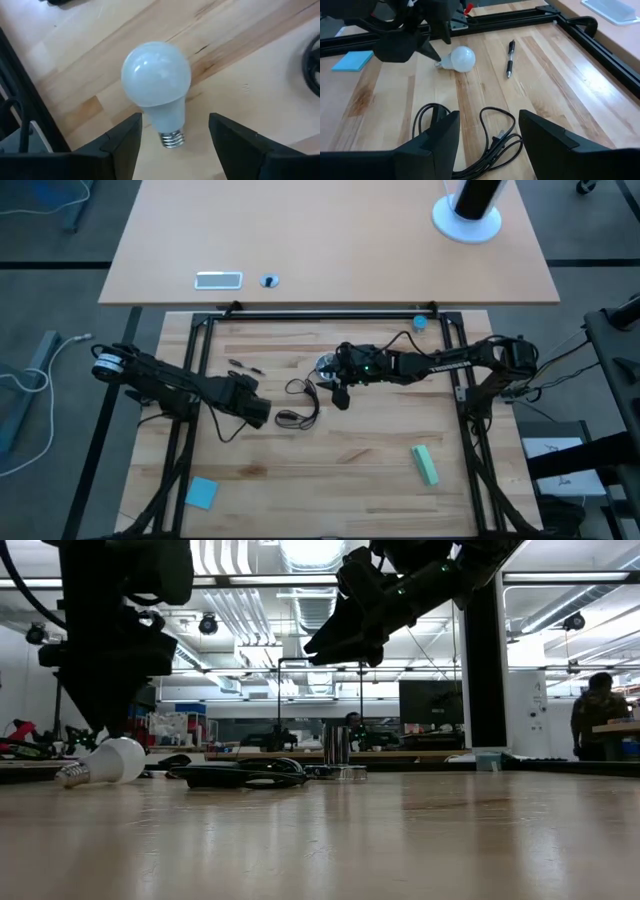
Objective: Screw lightbulb
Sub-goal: Insert the lightbulb into the lamp
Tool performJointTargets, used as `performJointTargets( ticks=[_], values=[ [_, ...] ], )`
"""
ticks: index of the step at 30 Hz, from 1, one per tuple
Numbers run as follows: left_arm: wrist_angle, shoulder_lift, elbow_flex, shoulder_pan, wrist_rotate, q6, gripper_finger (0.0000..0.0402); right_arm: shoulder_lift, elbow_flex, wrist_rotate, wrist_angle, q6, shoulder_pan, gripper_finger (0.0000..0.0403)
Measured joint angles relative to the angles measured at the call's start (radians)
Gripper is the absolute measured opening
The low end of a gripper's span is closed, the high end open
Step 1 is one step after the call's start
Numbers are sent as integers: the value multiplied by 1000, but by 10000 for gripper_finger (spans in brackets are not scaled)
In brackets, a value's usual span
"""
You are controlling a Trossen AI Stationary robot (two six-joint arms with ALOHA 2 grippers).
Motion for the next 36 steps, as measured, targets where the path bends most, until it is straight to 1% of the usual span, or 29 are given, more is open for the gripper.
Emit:
performJointTargets(
  ticks=[4, 6, 9, 12, 14, 16, 21, 25, 28, 33, 36],
  values=[
    [8, 0, -35, 0, 17, -31, 226, 0, -1, 0, -1, 0, 0, 199],
    [41, 0, -68, 0, 29, -40, 227, 0, -1, 0, -1, 0, 1, 199],
    [110, 0, -136, 1, 36, -53, 224, 0, -1, 0, -1, -1, 1, 199],
    [230, 0, -222, 5, 72, -60, 218, 0, -1, 0, -1, -1, 1, 199],
    [305, -7, -270, 4, 75, -57, 210, 0, -1, 0, -1, -2, 1, 199],
    [339, -11, -296, 3, 74, -57, 199, 0, -1, 1, -1, -4, 1, 199],
    [315, -18, -286, 3, 61, -78, 146, 0, -2, 1, 0, -10, 0, 199],
    [290, -30, -264, 4, 13, -27, 98, 0, -2, 2, 0, -18, 0, 199],
    [288, -30, -248, 6, -22, 4, 94, 0, -2, 2, 0, -18, 0, 199],
    [288, -29, -249, 8, -36, 44, 94, 0, -2, 2, -9, -23, 0, 199],
    [295, -32, -237, -4, -80, 85, 94, -4, -2, 1, -29, -28, 0, 199]
  ],
)
